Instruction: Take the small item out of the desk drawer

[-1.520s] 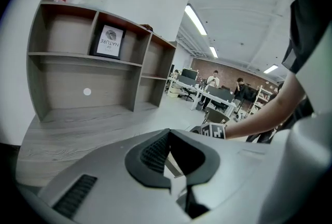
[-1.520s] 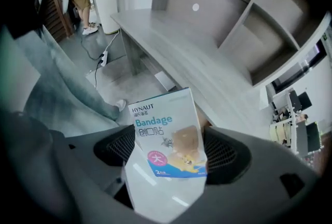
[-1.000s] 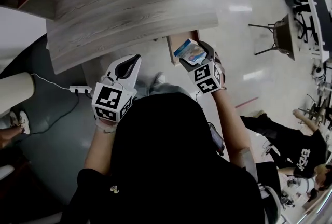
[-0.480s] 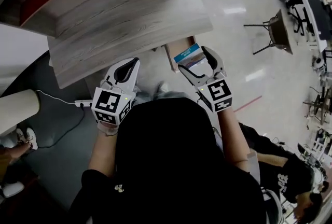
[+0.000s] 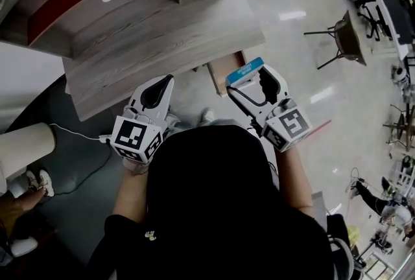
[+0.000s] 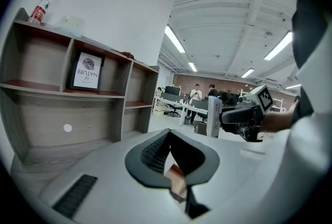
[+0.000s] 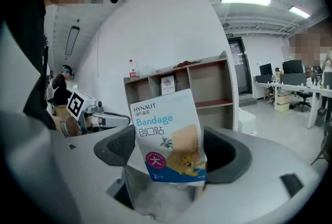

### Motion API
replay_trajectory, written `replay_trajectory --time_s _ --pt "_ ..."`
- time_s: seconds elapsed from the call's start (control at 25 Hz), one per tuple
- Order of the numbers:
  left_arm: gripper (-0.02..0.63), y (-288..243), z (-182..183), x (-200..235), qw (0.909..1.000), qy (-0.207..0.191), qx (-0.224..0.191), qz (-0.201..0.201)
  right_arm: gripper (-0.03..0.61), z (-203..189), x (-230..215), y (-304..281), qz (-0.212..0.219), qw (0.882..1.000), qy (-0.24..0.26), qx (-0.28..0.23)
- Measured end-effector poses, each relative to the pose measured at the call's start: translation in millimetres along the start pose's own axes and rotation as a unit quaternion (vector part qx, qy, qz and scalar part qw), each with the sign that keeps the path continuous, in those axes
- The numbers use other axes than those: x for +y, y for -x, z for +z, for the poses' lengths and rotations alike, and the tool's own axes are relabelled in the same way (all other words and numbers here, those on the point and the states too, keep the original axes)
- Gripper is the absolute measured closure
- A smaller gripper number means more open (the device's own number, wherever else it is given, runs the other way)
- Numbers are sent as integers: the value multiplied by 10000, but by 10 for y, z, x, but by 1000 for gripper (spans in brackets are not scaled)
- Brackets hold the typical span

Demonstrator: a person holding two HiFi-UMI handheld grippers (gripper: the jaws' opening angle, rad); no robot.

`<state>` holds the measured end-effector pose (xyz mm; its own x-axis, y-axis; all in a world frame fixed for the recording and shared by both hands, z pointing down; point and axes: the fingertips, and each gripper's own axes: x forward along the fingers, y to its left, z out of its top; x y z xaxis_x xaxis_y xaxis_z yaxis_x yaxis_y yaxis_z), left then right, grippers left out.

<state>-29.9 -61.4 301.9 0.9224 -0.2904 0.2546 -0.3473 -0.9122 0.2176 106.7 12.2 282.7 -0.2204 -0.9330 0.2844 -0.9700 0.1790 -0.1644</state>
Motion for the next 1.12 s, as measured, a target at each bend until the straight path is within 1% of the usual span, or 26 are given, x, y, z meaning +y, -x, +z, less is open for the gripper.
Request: replay_trajectory --time_s 0.2,0.36,0.48,0.56,0.76,0.96,1.12 --pt "604 22 65 -9 10000 -24 -77 -14 167 169 88 73 318 9985 -270 -352" --pt "604 41 93 -2 9999 -42 -117 -8 167 232 62 98 319 9969 -422 -578" --pt "604 49 117 -21 9999 -43 -150 -31 168 349 79 113 396 9924 -772 -868" --pt "604 55 135 -31 9999 -40 -161 -40 168 372 64 141 415 9909 -850 -958" --pt "604 75 144 -40 9998 -53 -171 -40 169 439 64 162 396 9886 -902 -1136" --pt "604 93 138 -24 9999 -12 -169 -8 169 458 86 143 420 9885 -849 -1175" --pt "604 101 126 -5 9999 -8 -162 14 172 342 113 141 397 9937 -450 -943"
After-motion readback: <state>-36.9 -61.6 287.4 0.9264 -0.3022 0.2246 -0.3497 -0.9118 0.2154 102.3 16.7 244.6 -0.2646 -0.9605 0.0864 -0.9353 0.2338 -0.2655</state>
